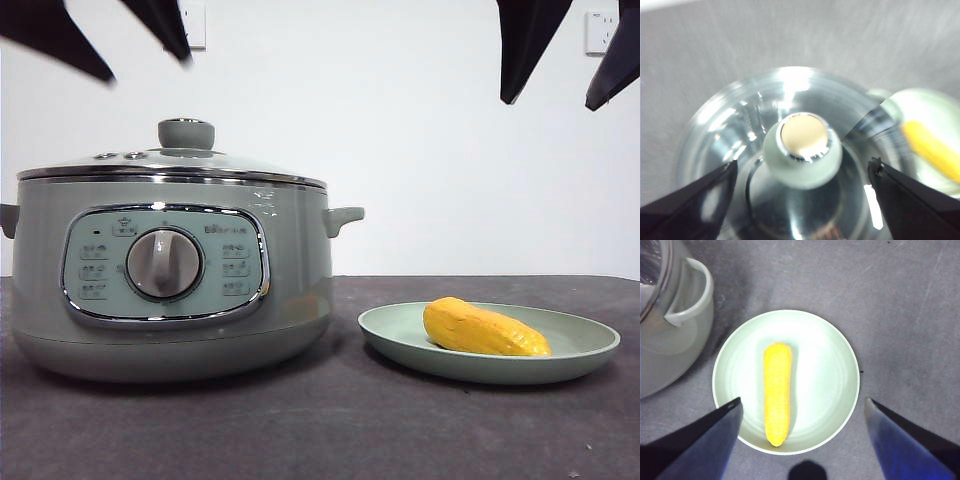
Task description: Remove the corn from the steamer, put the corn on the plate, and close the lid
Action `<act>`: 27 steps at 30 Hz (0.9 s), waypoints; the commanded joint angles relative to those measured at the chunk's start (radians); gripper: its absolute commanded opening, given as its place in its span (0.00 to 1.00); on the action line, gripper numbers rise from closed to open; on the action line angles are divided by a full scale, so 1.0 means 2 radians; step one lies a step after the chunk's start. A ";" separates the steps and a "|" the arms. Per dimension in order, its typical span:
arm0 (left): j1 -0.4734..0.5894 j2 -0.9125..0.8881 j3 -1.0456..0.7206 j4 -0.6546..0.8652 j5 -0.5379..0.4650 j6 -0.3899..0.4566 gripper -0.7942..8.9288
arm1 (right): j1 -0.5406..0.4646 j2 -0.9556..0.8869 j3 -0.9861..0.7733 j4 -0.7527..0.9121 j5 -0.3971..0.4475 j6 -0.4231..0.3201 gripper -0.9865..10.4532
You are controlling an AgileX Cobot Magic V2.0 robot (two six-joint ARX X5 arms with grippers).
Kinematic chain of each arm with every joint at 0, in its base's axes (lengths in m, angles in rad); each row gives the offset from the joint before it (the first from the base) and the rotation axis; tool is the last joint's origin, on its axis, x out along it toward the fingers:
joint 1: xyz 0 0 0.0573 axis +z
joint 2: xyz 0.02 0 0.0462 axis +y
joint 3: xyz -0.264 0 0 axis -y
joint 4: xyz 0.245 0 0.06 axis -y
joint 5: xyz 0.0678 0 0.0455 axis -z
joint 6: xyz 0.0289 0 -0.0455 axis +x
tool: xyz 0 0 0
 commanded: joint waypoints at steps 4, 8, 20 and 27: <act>-0.003 -0.112 -0.003 -0.085 -0.012 0.001 0.08 | 0.001 -0.076 -0.030 0.031 0.001 -0.006 0.11; -0.008 -0.182 -0.048 -0.075 -0.076 0.001 0.07 | 0.001 -0.190 -0.136 0.144 0.001 -0.006 0.08; -0.016 -0.326 -0.214 -0.021 -0.094 -0.042 0.08 | 0.001 -0.337 -0.276 0.192 0.003 0.019 0.09; -0.016 -0.317 -0.214 -0.053 -0.094 -0.041 0.08 | 0.001 -0.336 -0.276 0.181 0.001 0.019 0.09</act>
